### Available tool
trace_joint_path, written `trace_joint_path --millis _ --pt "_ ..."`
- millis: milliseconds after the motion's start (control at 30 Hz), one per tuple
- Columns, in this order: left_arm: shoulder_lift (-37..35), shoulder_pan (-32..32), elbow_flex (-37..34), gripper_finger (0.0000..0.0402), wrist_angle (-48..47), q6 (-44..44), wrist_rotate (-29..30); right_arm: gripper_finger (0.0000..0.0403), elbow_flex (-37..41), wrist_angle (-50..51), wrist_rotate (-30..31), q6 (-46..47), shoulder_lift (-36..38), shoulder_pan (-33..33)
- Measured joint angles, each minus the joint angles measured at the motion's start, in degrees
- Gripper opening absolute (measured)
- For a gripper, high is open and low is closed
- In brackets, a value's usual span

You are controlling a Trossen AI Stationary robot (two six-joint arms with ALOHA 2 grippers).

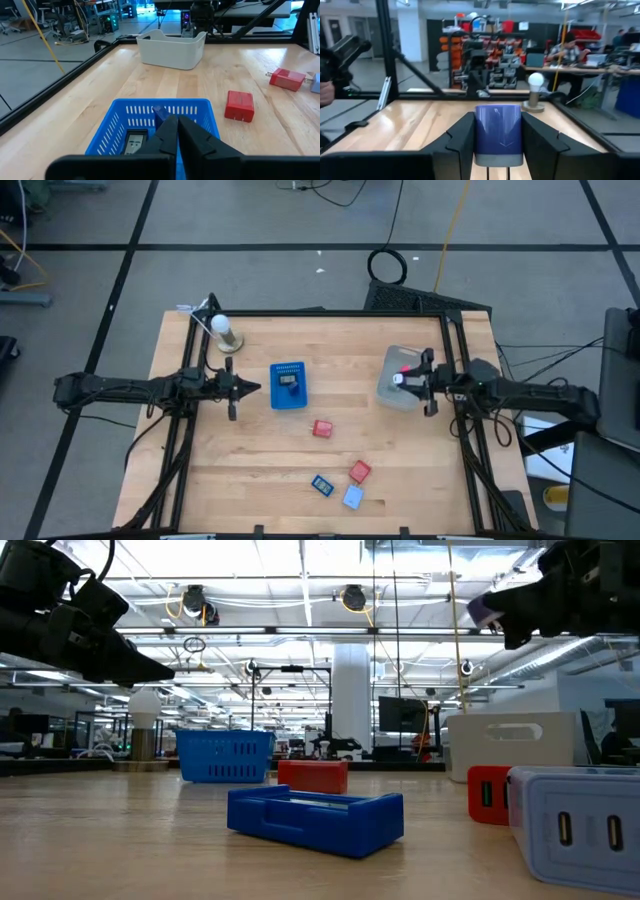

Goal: Pick & Place Office items
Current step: Put the purple charger adapter into the white bin

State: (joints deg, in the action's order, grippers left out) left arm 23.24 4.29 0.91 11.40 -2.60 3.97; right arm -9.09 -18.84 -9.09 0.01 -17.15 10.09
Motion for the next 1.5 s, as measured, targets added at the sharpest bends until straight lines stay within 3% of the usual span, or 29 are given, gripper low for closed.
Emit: trace_joint_path --millis 367,533,700,900,1133,1333,1500 --pt "0.0 0.0 0.0 0.0002 -0.02 0.07 0.0 0.0122 5.57 -0.9 0.06 1.05 6.94 2.62" --pt "0.0 0.0 0.0 0.0015 -0.04 0.07 0.0 0.0122 5.97 -1.83 0.12 1.16 7.24 2.71" --pt "0.0 0.02 0.0 0.0018 0.01 -0.16 0.05 0.0122 3.23 2.16 4.99 2.24 5.74 2.71" --pt "-0.02 0.02 -0.02 0.0003 0.7 -0.16 0.37 0.0122 -7.77 12.79 11.1 0.72 -2.02 2.71" --pt "-0.02 0.02 -0.02 0.0017 0.63 -0.15 0.46 0.0122 -17.72 30.51 24.19 -0.24 -19.87 2.98" --pt "0.0 0.02 -0.02 0.0022 0.26 0.01 0.47 0.0122 -17.74 30.11 24.3 0.66 -33.38 6.45" --pt "-0.02 0.02 -0.02 0.0011 -0.18 -0.02 0.46 0.0122 -17.74 29.08 23.92 1.61 -37.4 8.84"
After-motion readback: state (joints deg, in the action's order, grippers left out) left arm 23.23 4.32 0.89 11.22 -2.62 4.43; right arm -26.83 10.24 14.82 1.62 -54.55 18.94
